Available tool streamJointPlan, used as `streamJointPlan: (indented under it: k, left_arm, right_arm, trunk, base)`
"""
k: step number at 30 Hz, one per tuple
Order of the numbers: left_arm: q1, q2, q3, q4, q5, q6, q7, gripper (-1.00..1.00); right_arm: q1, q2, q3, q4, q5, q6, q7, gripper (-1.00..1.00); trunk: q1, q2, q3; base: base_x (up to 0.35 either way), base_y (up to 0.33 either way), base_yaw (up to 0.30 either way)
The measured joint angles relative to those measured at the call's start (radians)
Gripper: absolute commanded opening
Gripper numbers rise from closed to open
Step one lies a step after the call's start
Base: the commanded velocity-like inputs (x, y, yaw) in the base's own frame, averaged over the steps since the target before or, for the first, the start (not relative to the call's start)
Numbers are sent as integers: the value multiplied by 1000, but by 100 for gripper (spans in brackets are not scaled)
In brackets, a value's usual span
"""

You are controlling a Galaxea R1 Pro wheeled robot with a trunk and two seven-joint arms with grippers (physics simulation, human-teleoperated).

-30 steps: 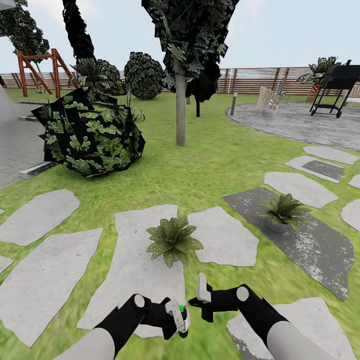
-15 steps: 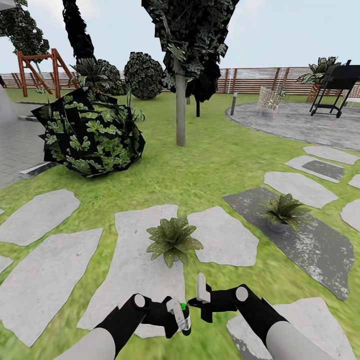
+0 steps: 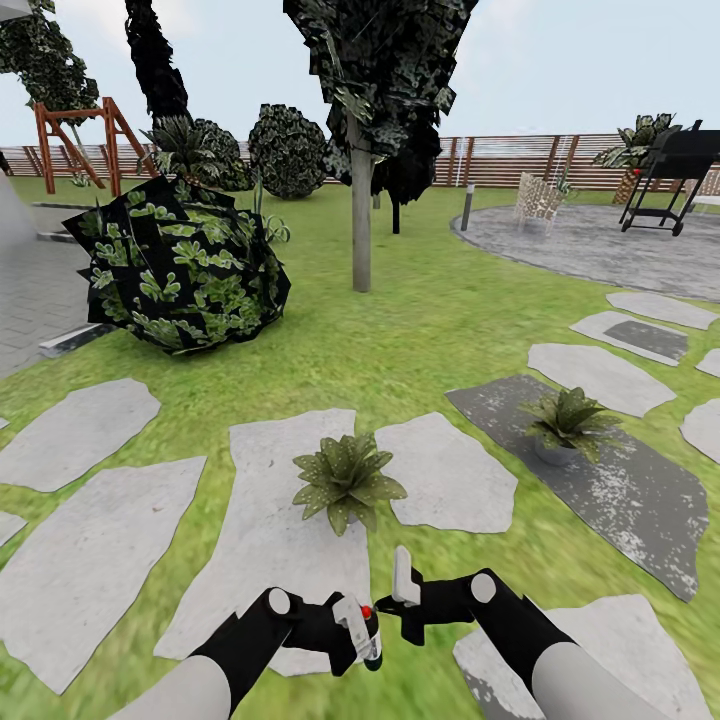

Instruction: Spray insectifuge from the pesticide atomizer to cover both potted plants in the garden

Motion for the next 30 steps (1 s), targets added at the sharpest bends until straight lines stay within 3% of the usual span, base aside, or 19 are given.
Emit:
streamJointPlan:
  k: [11,13,21,26,30]
  left_arm:
    - [1,11,4,0,-2,0,0,-100]
    - [3,32,2,0,-6,0,0,-100]
    - [13,189,4,3,-3,1,0,-100]
    - [16,218,31,63,-4,-4,28,-100]
    - [19,208,43,73,-1,-65,109,-100]
  right_arm:
    - [0,0,0,0,0,0,0,-100]
    - [0,0,0,0,0,0,0,-100]
    - [0,0,0,3,0,0,0,-100]
    - [0,-7,-3,11,2,-2,1,-100]
    - [1,-23,-1,47,3,-5,-4,-100]
  trunk:
    - [0,0,0]
    - [0,0,0]
    - [0,0,0]
    - [0,0,0]
    - [0,0,0]
  base:
    - [0,0,0]
    - [0,0,0]
    - [0,0,0]
    - [0,0,0]
    - [0,0,0]
